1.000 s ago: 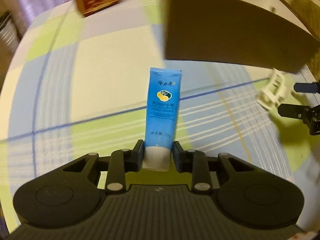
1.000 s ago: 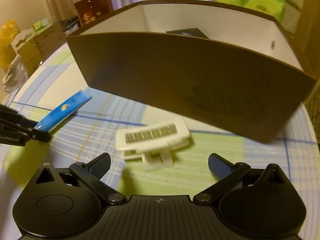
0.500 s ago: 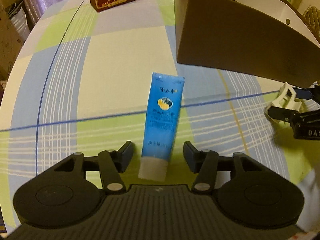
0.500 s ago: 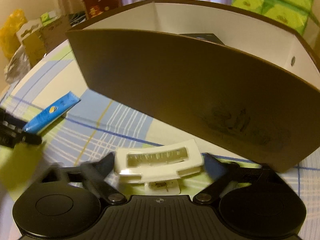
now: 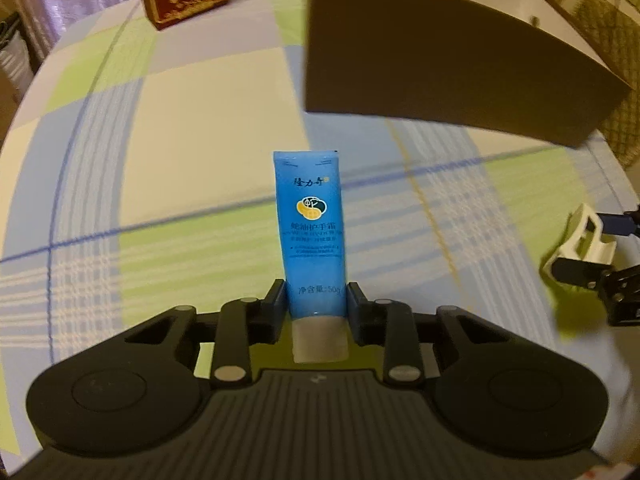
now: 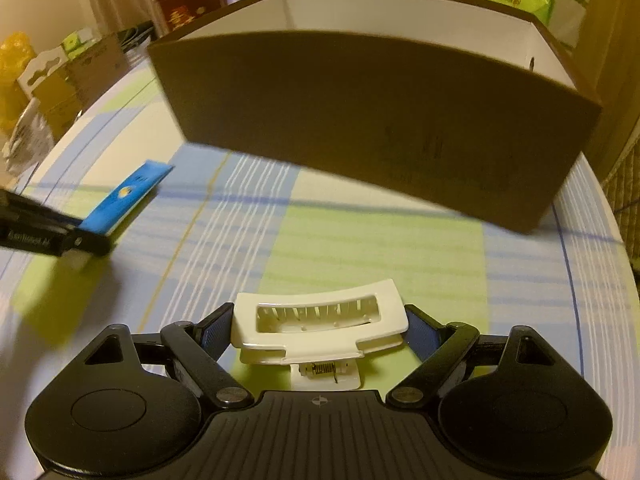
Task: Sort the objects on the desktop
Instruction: 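Carry the blue tube and white clip with both tools into the box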
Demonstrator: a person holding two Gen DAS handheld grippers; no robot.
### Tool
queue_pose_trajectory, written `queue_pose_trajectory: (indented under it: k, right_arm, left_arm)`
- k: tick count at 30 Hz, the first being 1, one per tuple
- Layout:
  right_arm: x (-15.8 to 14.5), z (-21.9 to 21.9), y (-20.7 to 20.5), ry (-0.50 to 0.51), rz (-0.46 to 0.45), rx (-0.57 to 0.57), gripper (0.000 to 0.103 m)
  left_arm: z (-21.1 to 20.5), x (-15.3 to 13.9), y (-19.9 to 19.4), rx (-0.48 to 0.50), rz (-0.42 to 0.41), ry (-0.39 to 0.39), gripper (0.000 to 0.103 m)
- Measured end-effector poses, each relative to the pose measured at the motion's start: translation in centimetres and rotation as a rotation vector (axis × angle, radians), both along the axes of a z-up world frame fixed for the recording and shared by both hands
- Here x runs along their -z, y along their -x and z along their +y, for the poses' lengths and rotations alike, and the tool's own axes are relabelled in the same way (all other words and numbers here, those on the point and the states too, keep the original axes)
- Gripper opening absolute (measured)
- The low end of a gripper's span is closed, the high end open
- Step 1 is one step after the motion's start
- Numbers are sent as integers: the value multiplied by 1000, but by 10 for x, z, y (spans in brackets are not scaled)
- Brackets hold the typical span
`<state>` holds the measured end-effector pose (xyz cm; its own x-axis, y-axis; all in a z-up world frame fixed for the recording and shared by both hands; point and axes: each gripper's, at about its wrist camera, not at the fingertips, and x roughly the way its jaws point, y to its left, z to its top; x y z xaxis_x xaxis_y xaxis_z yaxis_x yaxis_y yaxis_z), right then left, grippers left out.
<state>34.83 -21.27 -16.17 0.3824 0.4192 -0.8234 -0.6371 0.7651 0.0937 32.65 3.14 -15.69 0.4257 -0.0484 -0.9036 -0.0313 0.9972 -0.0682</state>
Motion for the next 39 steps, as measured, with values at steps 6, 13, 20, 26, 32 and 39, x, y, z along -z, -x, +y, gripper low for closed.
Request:
queue_pose_trajectory:
  k: [6, 13, 20, 26, 32, 39]
  right_arm:
    - [-2, -22, 27, 23, 12, 22, 85]
    - [-2, -35, 37, 44, 4, 52, 85]
    - [0, -31, 36, 52, -4, 55, 88]
    - [-2, -36, 38, 46, -10, 71, 92]
    - [-4, -36, 41, 44, -21, 66, 92]
    - [-7, -31, 45, 65, -51, 31, 92]
  left_arm:
    - [-29, -4, 38, 94, 38, 49, 26]
    - [-42, -3, 50, 110, 50, 59, 43]
    - [-52, 1, 30, 131, 17, -21, 40]
    - [-55, -1, 41, 138, 19, -48, 30]
    - [-51, -1, 49, 112, 30, -42, 30]
    - [-48, -2, 55, 90, 38, -38, 30]
